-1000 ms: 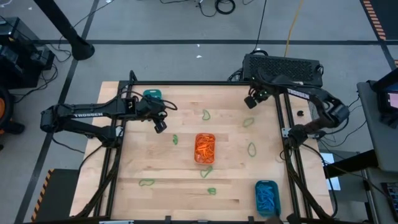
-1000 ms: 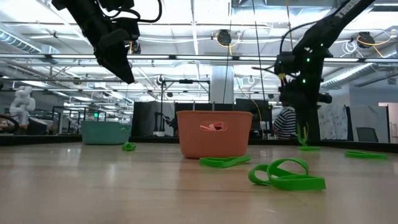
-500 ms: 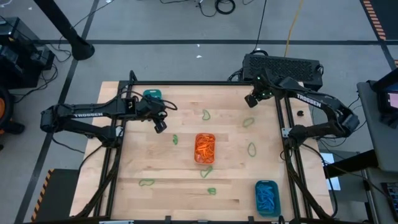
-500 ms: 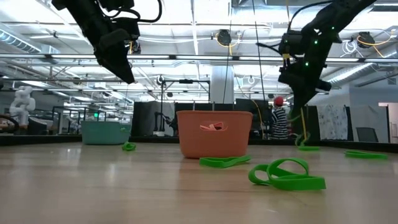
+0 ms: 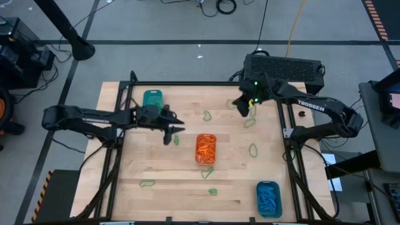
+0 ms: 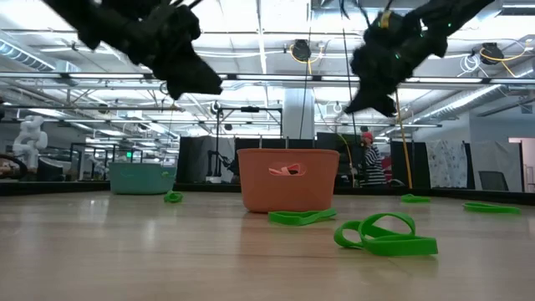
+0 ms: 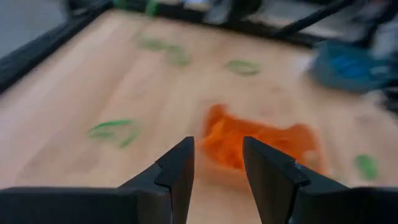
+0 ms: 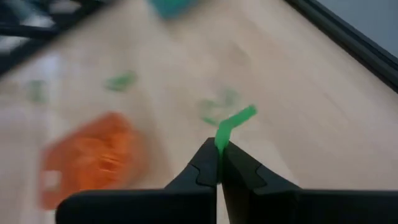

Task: Sort rubber bands into baskets
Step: Put the green rubber band into the green bin

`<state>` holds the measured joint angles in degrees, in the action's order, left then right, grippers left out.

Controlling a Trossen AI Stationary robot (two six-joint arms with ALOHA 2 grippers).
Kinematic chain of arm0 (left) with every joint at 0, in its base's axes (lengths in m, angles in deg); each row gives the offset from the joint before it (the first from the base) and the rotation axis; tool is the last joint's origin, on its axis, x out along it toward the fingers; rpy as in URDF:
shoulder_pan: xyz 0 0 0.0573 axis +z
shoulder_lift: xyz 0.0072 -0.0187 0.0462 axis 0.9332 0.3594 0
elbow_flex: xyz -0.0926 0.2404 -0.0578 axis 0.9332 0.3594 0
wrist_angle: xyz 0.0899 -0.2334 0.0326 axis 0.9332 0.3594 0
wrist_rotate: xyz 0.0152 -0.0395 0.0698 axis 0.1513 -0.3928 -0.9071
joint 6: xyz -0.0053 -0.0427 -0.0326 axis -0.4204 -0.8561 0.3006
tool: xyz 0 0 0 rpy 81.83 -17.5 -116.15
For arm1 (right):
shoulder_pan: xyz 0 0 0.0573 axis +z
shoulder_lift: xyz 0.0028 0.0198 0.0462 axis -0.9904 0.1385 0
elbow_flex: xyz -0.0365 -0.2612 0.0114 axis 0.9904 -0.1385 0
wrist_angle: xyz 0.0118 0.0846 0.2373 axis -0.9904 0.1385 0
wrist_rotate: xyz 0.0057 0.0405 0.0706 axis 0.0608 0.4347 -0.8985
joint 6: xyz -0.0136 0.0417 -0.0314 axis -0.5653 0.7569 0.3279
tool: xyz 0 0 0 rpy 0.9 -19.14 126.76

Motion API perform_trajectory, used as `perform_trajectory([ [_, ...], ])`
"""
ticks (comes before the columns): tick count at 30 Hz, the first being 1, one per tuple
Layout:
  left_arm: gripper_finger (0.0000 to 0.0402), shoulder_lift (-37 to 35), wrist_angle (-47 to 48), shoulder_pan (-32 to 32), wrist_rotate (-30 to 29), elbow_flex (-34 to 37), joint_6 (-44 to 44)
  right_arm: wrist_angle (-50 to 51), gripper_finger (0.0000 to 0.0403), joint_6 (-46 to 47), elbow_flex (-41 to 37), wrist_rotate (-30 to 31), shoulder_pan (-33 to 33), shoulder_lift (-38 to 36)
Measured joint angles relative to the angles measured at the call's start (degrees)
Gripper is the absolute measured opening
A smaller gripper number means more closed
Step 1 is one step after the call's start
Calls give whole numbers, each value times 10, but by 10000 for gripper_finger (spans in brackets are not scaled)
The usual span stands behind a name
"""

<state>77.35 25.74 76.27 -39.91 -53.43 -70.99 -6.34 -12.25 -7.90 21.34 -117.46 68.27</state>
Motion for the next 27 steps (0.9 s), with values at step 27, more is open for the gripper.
perform_trajectory([
  [27, 144, 254, -443, -9, 166, -5, -134, -295, 4, 14, 0, 50, 302, 92],
])
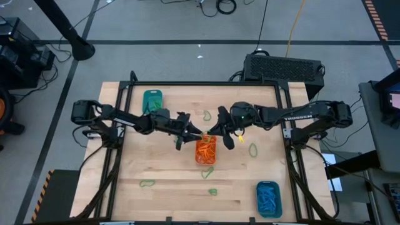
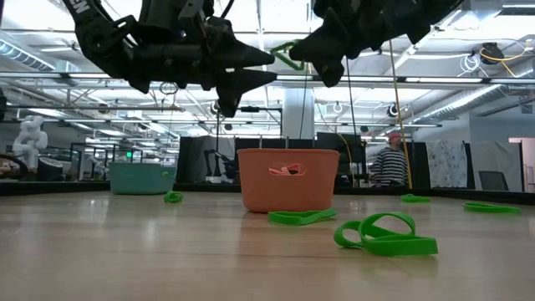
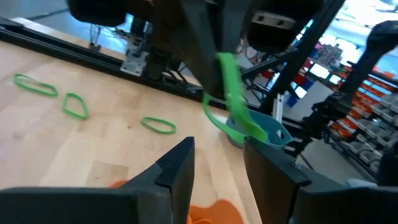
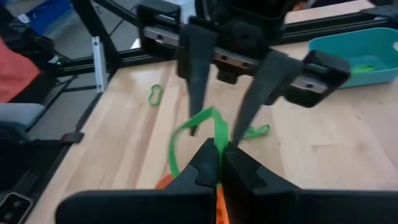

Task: Sort rubber bands into baskets
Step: Put the green rubber band into the green bin

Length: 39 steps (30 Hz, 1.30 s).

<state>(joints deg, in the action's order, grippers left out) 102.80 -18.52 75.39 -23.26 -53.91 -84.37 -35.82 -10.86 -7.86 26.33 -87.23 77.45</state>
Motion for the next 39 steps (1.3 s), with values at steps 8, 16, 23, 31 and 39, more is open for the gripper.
perform_trajectory([
  [8, 144, 0, 1, 6, 55, -1, 3, 15, 4, -1, 0, 3, 1, 0],
  [16, 144, 0, 0, 10, 75, -1, 4, 22, 4, -1, 0, 6, 1, 0],
  [23, 144, 0, -3, 10, 25, -1, 1, 15, 4, 0, 0, 36, 4, 0],
  [31, 106, 0, -3, 10, 12, -1, 2, 6, 4, 3, 0, 35, 4, 0],
  [39, 11, 0, -3, 10, 11, -1, 19, 9, 21, -12, 0, 34, 4, 0],
])
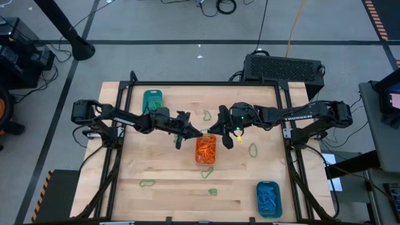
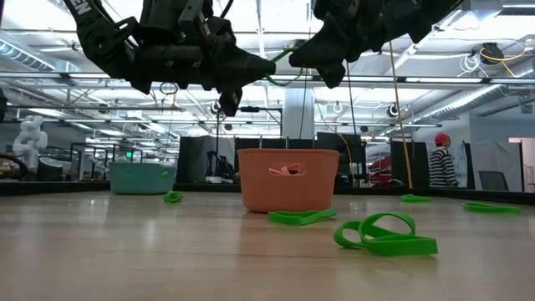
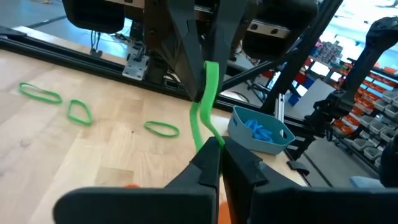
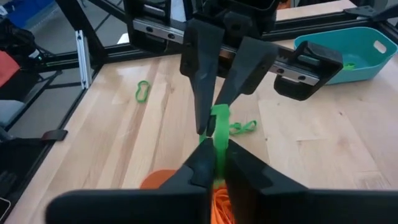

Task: Sort rubber bands into baskets
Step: Put the green rubber band into the green bin

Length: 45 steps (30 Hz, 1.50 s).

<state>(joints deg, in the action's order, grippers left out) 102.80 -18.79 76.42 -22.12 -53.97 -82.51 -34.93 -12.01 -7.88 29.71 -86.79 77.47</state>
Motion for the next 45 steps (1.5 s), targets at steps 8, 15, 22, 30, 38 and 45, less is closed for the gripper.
perform_trajectory([
  [8, 6, -5, 28, 14, 8, 0, 1, 27, 118, -19, -1, 33, -2, 0],
  [15, 5, -97, 271, 61, -19, 0, 71, 78, 160, -31, -1, 31, -1, 0],
  [22, 4, -227, 550, 99, -244, 0, 152, 93, 167, -28, -1, 31, 0, 0],
  [30, 4, -300, 760, 153, -495, 0, 161, 90, 167, -31, -1, 31, 0, 0],
  [38, 4, -276, 774, 222, -481, 0, 161, 91, 167, -31, -1, 31, 0, 0],
  [45, 15, -240, 775, 267, -472, 0, 165, 91, 167, -31, -1, 31, 0, 0],
])
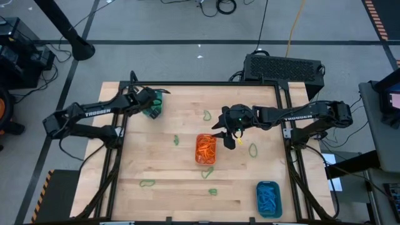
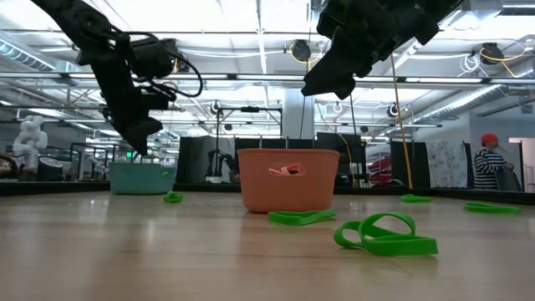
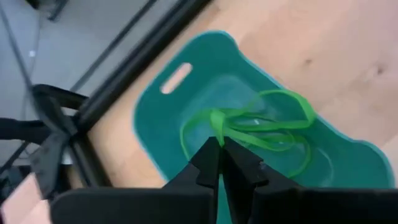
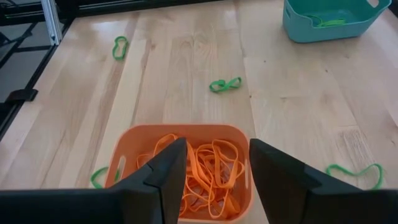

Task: Sort rubber bands into baskets
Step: Put the green rubber band into the green bin

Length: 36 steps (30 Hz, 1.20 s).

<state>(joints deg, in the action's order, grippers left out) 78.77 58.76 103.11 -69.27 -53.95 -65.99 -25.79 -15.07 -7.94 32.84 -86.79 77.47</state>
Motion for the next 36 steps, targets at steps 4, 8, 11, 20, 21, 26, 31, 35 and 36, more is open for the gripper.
perform_trajectory([
  [4, 50, 15, 0, 0, 10, 0, 1, 1, 167, 0, 0, 0, 0, 0],
  [8, 91, 24, 0, 1, 10, 0, 0, 3, 167, 0, 0, 0, 0, 0],
  [11, 114, 26, 0, 1, 10, 0, -1, 4, 167, 0, 0, 0, 0, 0],
  [20, 127, 20, 45, 0, 9, -15, 3, 5, 167, 0, 0, 0, 0, 0],
  [21, 127, 20, 57, -1, 18, -24, -6, 5, 167, 0, 0, 0, 0, 0],
  [26, 127, 17, 48, -19, 239, -49, 20, 4, 167, -2, 0, 0, 0, 0],
  [31, 128, 17, -23, -90, 446, -50, 57, 4, 167, -5, 0, 0, 0, 0],
  [35, 128, 22, -54, -173, 430, -50, 99, 4, 167, -5, 0, 0, 0, 0],
  [36, 128, 24, -57, -192, 416, -50, 113, 4, 167, -5, 0, 0, 0, 0],
])
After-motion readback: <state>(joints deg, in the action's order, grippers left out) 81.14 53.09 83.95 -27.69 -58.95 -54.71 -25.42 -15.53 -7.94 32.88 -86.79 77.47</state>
